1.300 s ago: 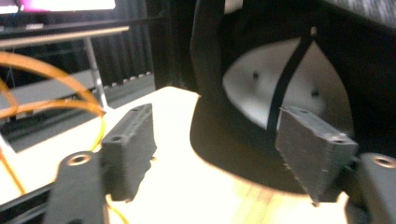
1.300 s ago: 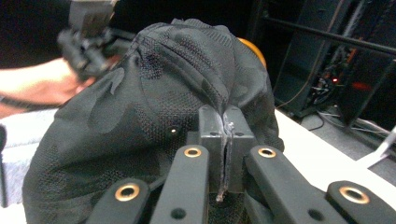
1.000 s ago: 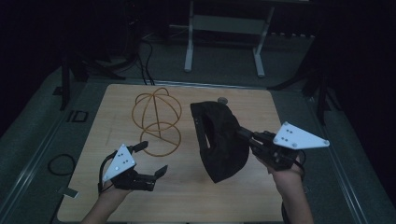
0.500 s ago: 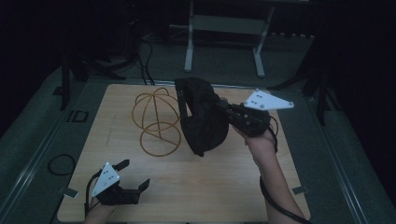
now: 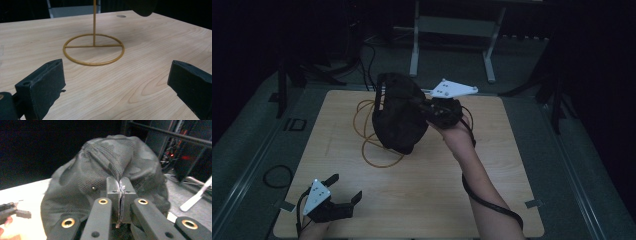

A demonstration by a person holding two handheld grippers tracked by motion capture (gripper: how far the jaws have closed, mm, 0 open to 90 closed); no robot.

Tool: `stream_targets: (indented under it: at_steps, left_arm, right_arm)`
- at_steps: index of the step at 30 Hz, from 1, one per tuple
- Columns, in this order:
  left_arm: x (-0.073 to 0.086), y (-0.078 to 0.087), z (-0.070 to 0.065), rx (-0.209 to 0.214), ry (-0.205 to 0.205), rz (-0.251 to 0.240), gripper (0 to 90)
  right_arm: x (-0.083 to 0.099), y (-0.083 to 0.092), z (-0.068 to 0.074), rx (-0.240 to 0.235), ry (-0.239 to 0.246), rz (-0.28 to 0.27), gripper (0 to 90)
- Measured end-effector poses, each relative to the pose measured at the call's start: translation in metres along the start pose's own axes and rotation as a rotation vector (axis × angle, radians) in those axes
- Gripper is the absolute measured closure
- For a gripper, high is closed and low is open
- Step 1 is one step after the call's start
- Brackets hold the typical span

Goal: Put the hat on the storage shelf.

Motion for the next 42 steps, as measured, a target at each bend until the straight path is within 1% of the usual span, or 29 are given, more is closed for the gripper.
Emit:
stream_targets:
  at_steps: [1, 2, 4, 9, 13, 15, 16, 17, 20, 25, 28, 30, 32, 33, 35, 37, 40, 42]
  left_arm:
    - [0.0, 0.0, 0.0, -0.001, 0.0, -0.004, 1.6]
    - [0.0, 0.001, 0.0, -0.003, -0.003, -0.006, 1.5]
    - [0.0, 0.001, 0.001, -0.004, -0.007, -0.009, 1.6]
    - [0.001, 0.001, 0.002, 0.001, -0.007, -0.009, 1.6]
    - [0.001, 0.001, 0.001, 0.002, -0.016, -0.004, 1.6]
    - [0.002, 0.001, 0.001, 0.006, -0.014, -0.006, 1.5]
    - [0.002, 0.001, 0.001, 0.01, -0.011, -0.007, 1.6]
    - [0.002, 0.001, 0.001, 0.011, -0.011, -0.006, 1.6]
    - [0.003, 0.001, 0.001, 0.019, -0.001, -0.008, 1.5]
    - [0.004, 0.001, 0.001, 0.014, -0.001, -0.005, 1.6]
    - [0.004, 0.001, 0.0, 0.021, -0.001, -0.007, 1.6]
    - [0.004, 0.0, 0.0, 0.029, 0.0, -0.008, 1.6]
    - [0.004, 0.0, 0.0, 0.036, 0.01, -0.009, 1.5]
    - [0.004, 0.0, 0.0, 0.038, 0.013, -0.011, 1.5]
    - [0.004, 0.0, -0.001, 0.042, 0.013, -0.012, 1.5]
    - [0.004, 0.0, -0.001, 0.042, 0.011, -0.015, 1.5]
    - [0.004, 0.0, -0.001, 0.047, 0.013, -0.015, 1.5]
    - [0.004, -0.001, -0.002, 0.048, 0.015, -0.014, 1.5]
  right_arm:
    - [0.0, -0.004, 0.002, -0.004, 0.003, 0.005, 88.7]
    - [0.0, -0.014, 0.007, -0.025, -0.004, 0.014, 88.6]
    - [0.0, -0.017, 0.008, -0.026, -0.003, 0.019, 88.6]
    - [0.0, -0.036, 0.015, -0.04, -0.02, 0.048, 88.6]
    - [-0.002, -0.048, 0.022, -0.039, -0.007, 0.065, 88.6]
    - [-0.003, -0.055, 0.024, -0.043, -0.009, 0.084, 88.6]
    - [-0.003, -0.062, 0.026, -0.05, -0.01, 0.095, 88.5]
    - [-0.003, -0.062, 0.026, -0.05, -0.01, 0.095, 88.5]
    - [-0.003, -0.07, 0.03, -0.045, -0.012, 0.108, 88.5]
    - [0.0, -0.081, 0.035, -0.055, -0.015, 0.128, 88.4]
    - [0.002, -0.083, 0.036, -0.061, -0.028, 0.117, 88.2]
    - [0.001, -0.083, 0.036, -0.06, -0.032, 0.121, 85.2]
    - [0.003, -0.088, 0.038, -0.072, -0.03, 0.128, 75.7]
    - [0.003, -0.088, 0.038, -0.072, -0.03, 0.128, 75.7]
    - [0.007, -0.091, 0.041, -0.071, -0.027, 0.144, 69.9]
    - [0.01, -0.092, 0.041, -0.07, -0.046, 0.13, 68.1]
    - [0.011, -0.092, 0.04, -0.073, -0.045, 0.131, 60.0]
    - [0.009, -0.091, 0.04, -0.074, -0.043, 0.133, 58.2]
Point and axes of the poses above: each handheld gripper's, and its own axes: y roughly backward along the jaws, x roughly out of its underside, z roughly to its left, the point moved 2 cm from there along -y, roughly forward along the jaws, and after that the axes turned 15 degrees about x, right-handed, at the moved point
